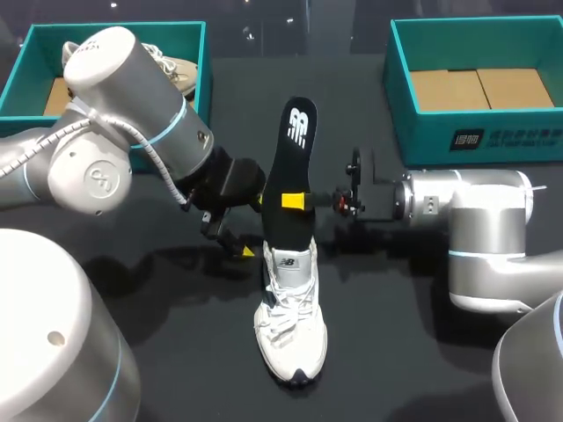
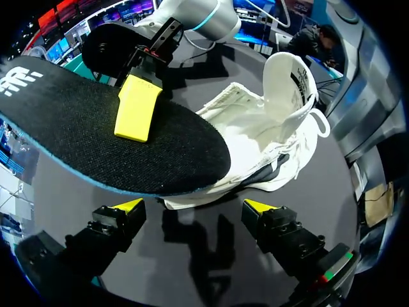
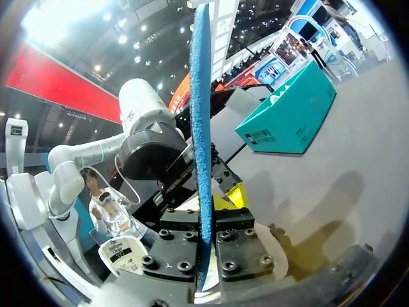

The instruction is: Take the shoe out of the shoebox, open the shoe tongue, remove and reinsert the insole, then place the shoe into the shoebox

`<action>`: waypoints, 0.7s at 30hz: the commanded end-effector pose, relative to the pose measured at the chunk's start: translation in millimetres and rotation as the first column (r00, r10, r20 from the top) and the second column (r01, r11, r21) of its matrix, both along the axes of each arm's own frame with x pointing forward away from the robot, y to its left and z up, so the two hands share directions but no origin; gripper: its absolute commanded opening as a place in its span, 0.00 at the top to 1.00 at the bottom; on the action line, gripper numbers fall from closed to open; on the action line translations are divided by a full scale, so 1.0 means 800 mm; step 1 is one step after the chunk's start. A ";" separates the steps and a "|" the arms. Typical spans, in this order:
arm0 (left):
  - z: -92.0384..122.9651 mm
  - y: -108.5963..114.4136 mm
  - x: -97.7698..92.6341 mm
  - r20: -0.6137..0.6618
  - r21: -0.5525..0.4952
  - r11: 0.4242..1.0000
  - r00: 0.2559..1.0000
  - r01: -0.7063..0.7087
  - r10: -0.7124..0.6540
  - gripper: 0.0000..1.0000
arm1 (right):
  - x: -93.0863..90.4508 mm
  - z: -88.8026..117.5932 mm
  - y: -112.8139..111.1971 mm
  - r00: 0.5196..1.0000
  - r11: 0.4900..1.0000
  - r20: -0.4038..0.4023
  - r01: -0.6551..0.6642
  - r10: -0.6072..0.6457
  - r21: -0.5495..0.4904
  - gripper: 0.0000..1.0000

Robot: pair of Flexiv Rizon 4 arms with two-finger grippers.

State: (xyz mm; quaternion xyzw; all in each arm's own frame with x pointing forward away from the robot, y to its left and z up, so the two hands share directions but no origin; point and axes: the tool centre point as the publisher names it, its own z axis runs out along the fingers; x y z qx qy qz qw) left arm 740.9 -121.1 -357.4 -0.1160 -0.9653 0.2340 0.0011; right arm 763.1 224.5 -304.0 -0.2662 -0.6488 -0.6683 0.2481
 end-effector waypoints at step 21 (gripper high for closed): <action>0.000 0.001 -0.001 0.001 0.000 1.000 1.000 0.000 0.000 0.00 | -0.035 -0.035 0.001 0.998 0.998 -0.056 -0.017 0.013 -0.066 1.00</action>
